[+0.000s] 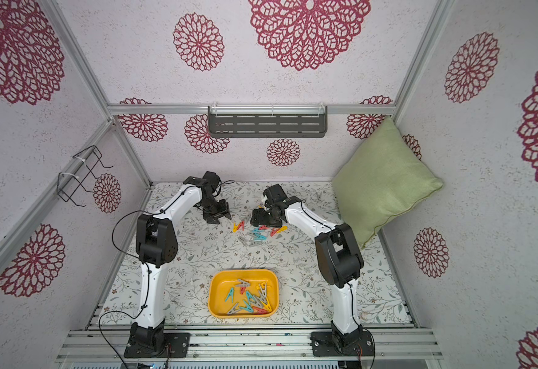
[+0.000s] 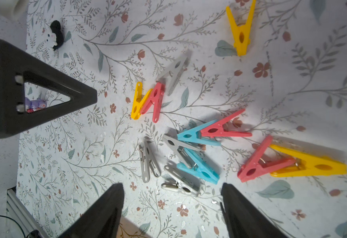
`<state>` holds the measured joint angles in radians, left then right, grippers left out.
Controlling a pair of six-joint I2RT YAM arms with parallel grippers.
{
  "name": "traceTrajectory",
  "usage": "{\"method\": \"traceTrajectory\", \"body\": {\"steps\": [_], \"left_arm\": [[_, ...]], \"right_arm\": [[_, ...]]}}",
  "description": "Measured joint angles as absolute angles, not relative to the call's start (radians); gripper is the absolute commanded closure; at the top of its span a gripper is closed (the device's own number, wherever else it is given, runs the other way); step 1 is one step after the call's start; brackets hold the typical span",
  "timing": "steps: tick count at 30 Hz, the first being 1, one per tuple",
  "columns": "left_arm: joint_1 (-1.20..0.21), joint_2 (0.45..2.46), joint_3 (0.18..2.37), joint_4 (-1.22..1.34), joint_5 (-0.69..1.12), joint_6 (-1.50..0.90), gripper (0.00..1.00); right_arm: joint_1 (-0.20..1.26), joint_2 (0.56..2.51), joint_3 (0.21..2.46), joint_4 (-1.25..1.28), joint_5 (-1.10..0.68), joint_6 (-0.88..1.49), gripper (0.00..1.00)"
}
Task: Put the clothespins into the storage box
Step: Pick up the clothespin from the center of the board.
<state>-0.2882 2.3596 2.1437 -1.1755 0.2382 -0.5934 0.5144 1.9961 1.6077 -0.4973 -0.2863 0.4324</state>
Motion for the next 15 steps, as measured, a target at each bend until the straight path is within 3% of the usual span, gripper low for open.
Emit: {"method": "traceTrajectory", "body": {"steps": [15], "left_arm": [[-0.331,2.561,2.371,-1.258,0.144,-0.574,0.5]], "right_arm": [[0.463,2.015,1.608,-0.498,-0.344,0.439,0.22]]}}
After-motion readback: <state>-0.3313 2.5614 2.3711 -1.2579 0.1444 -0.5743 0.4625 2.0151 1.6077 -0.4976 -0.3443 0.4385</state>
